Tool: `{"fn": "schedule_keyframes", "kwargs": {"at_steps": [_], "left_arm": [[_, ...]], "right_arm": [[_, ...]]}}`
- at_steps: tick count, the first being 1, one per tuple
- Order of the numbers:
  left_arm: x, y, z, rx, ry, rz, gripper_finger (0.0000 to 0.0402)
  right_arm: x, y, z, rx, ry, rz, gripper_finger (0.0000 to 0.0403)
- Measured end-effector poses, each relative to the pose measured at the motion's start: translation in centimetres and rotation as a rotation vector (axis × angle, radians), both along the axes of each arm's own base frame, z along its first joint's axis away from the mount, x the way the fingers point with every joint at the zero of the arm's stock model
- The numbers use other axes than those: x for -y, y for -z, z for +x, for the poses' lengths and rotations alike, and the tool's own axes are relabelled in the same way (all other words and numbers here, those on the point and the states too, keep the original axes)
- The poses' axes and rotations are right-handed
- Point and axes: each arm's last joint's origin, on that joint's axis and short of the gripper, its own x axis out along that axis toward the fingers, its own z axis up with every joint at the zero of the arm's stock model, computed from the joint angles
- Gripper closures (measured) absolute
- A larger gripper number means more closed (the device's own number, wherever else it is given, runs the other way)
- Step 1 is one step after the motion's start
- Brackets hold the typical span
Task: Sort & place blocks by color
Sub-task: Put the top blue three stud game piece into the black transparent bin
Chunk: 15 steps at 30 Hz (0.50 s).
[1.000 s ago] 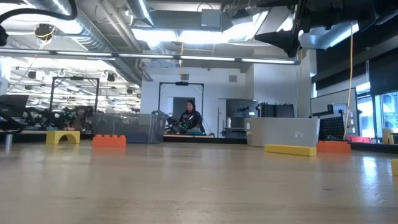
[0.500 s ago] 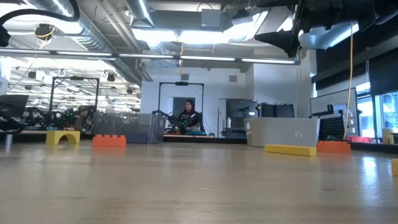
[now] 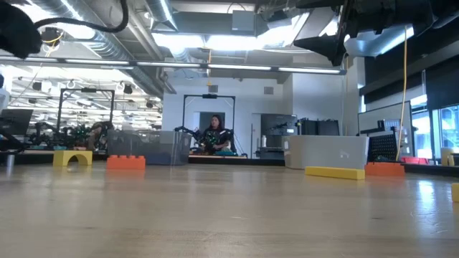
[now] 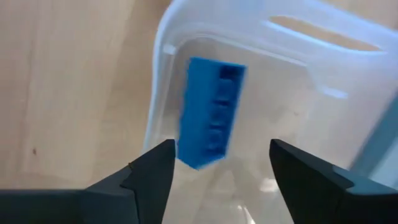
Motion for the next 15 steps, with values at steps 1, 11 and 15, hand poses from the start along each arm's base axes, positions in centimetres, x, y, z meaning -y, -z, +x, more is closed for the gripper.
{"fn": "schedule_keyframes", "kwargs": {"at_steps": [1, 11, 15], "left_arm": [[-0.2, -0.4, -0.1, 0.009, 0.006, -0.020, 0.0141], [-4.6, -8.6, -2.4, 0.464, -0.105, -0.148, 0.0127], [-7.5, -11.5, -2.7, 0.760, -0.219, -0.016, 0.0127]], "right_arm": [[0.0, 0.0, 0.0, -0.001, 0.000, 0.000, 0.0036], [0.0, 0.0, 0.0, -0.002, 0.000, -0.001, 0.0036], [0.0, 0.0, 0.0, -0.001, 0.000, -0.001, 0.0036]]}}
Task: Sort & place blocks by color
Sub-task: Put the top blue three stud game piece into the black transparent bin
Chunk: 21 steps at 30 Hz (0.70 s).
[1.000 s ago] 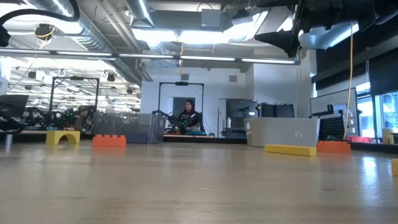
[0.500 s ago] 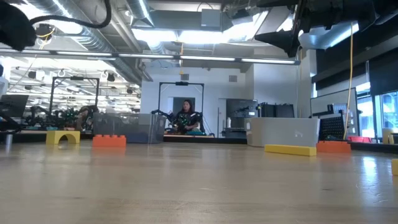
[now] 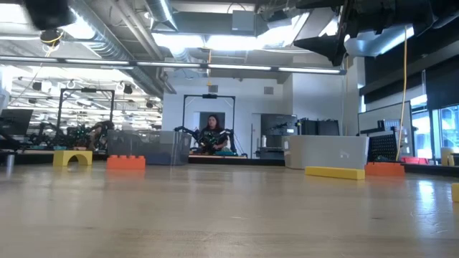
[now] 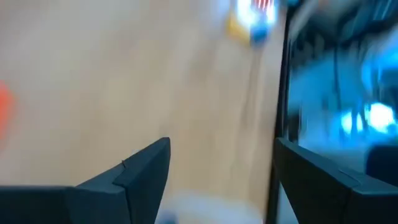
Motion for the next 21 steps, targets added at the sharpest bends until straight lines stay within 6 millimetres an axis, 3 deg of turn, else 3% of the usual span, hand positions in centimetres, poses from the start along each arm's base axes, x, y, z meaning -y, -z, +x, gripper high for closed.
{"fn": "schedule_keyframes", "kwargs": {"at_steps": [8, 11, 13, 16, 21], "left_arm": [[-5.4, -3.6, 1.4, 0.359, -0.189, 0.303, 0.0127], [-6.6, -3.4, 1.6, 0.337, -0.209, 0.280, 0.0127], [-6.2, -2.2, 1.5, 0.210, -0.136, 0.133, 0.0127], [-4.2, 0.1, 1.2, -0.048, 0.014, -0.070, 0.0132], [0.9, 1.9, 1.2, -0.221, 0.184, -0.099, 0.0138]], "right_arm": [[0.0, -0.1, 0.0, 0.006, 0.001, -0.004, 0.0036], [0.0, -0.1, 0.0, 0.007, 0.001, 0.002, 0.0036], [0.0, -0.1, 0.0, 0.010, 0.003, 0.031, 0.0036], [0.0, 0.0, 0.0, 0.009, 0.005, 0.048, 0.0036], [0.0, 0.0, 0.0, 0.005, 0.007, 0.047, 0.0036]]}}
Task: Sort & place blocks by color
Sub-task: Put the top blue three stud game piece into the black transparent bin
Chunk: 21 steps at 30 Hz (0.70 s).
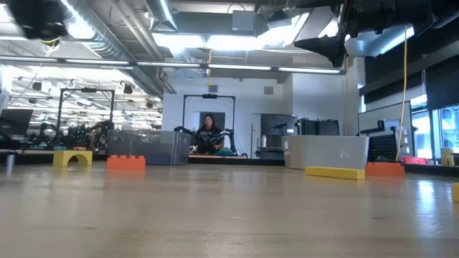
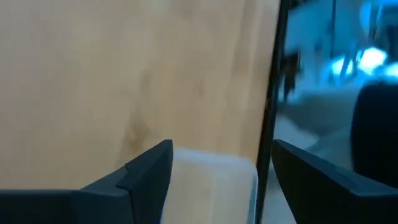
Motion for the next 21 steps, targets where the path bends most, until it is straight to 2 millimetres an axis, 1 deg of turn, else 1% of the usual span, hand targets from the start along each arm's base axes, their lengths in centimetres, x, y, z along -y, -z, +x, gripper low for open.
{"fn": "schedule_keyframes", "kwargs": {"at_steps": [2, 5, 10, 13, 21], "left_arm": [[2.1, 1.0, -0.1, -0.041, 0.063, 0.051, 0.0138], [5.1, 3.0, -0.2, -0.115, 0.162, 0.155, 0.0138], [8.6, 6.5, -0.3, -0.233, 0.261, 0.273, 0.0138], [9.7, 8.1, -0.3, -0.277, 0.282, 0.346, 0.0138], [10.6, 11.5, 0.4, -0.369, 0.263, 0.496, 0.0141]], "right_arm": [[0.0, 0.0, 0.0, -0.005, 0.004, -0.005, 0.0036], [0.0, 0.1, 0.0, -0.011, 0.003, -0.023, 0.0036], [0.0, 0.1, 0.0, -0.015, 0.003, -0.022, 0.0036], [0.0, 0.1, 0.0, -0.015, 0.004, -0.022, 0.0036], [0.0, 0.1, 0.0, -0.015, 0.005, -0.020, 0.0036]]}}
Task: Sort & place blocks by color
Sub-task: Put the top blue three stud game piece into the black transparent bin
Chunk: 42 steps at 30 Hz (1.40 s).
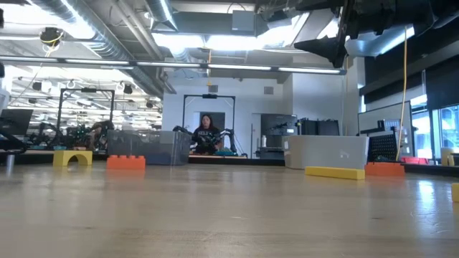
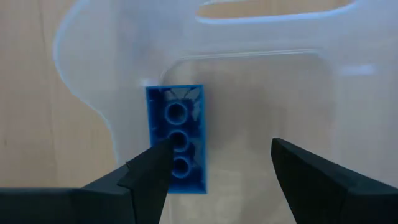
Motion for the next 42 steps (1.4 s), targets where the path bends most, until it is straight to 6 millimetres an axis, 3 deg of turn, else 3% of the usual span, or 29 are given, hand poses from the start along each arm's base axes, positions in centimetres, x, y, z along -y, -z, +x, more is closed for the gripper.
{"fn": "schedule_keyframes", "kwargs": {"at_steps": [8, 19, 30, 38, 42], "left_arm": [[0.1, 0.8, 0.2, -0.014, -0.039, 0.041, 0.0201], [-0.4, 0.9, 0.2, -0.009, -0.050, 0.096, 0.0389], [-0.8, 0.1, 0.2, -0.016, -0.102, 0.040, 0.0401], [-2.2, -4.1, -1.0, 0.074, -0.120, -0.138, 0.0401], [-3.5, -7.2, -2.2, 0.082, -0.057, -0.350, 0.0401]], "right_arm": [[0.0, 0.0, 0.0, 0.000, -0.001, 0.002, 0.0036], [0.0, 0.0, 0.0, 0.000, -0.001, 0.002, 0.0036], [0.0, 0.0, 0.0, -0.001, -0.001, 0.001, 0.0036], [0.0, 0.0, 0.0, -0.003, -0.001, 0.000, 0.0036], [0.0, 0.0, 0.0, -0.004, -0.001, -0.001, 0.0036]]}}
